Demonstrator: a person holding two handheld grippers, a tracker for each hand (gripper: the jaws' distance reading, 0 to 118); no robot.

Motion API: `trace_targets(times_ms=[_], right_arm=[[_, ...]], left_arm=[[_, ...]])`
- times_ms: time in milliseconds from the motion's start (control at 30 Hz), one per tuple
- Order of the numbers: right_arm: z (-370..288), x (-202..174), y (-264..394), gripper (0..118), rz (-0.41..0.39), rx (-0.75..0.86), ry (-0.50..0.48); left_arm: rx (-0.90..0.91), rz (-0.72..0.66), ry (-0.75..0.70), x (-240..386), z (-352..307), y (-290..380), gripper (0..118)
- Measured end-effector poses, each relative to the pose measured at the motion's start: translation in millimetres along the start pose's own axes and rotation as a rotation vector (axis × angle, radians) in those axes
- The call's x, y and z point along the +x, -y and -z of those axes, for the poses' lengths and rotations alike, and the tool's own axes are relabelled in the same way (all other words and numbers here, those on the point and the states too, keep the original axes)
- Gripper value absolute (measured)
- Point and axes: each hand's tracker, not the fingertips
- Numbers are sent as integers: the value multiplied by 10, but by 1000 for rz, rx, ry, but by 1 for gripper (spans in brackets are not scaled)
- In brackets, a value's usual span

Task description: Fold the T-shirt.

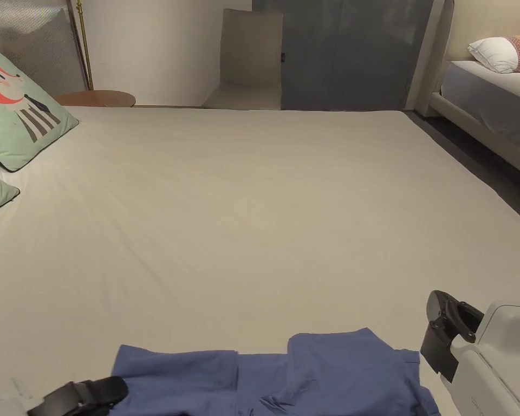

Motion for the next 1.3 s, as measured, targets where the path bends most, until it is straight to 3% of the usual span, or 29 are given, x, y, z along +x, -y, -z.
trace_targets(times_ms=[200, 400, 633, 800, 967, 1000, 1033, 1100, 1133, 1167, 1300], right_arm=[[30, -11, 16, 1, 15, 1, -10], [63, -49, 46, 1, 25, -6, -36], [5, 14, 7, 1, 41, 15, -45], [-97, 225, 15, 1, 52, 23, 2], [-166, 474, 25, 1, 75, 23, 61], [-175, 506, 28, 1, 77, 23, 68], [-183, 537, 31, 1, 78, 23, 76], [-189, 585, 42, 1, 80, 21, 87], [-190, 604, 46, 1, 83, 22, 91], [-185, 622, 50, 1, 87, 21, 95], [-141, 628, 69, 1, 103, 15, 96]], left_arm=[[175, 33, -119, -47, -691, -265, 9], [163, 142, -14, 470, -764, -167, 9], [-101, 372, 76, 1317, 423, 377, 9], [-308, 524, -24, 1438, 1405, 1020, 9], [-361, 623, -170, 1352, 2009, 1583, 11], [-345, 613, -186, 1322, 2062, 1631, 16], [-326, 590, -190, 1292, 2072, 1662, 31], [-320, 547, -124, 1288, 2005, 1629, 68], [-335, 516, -52, 1313, 1946, 1598, 97], [-333, 503, -7, 1376, 1856, 1561, 111], [-116, 631, 45, 1575, 1454, 1432, 109]])
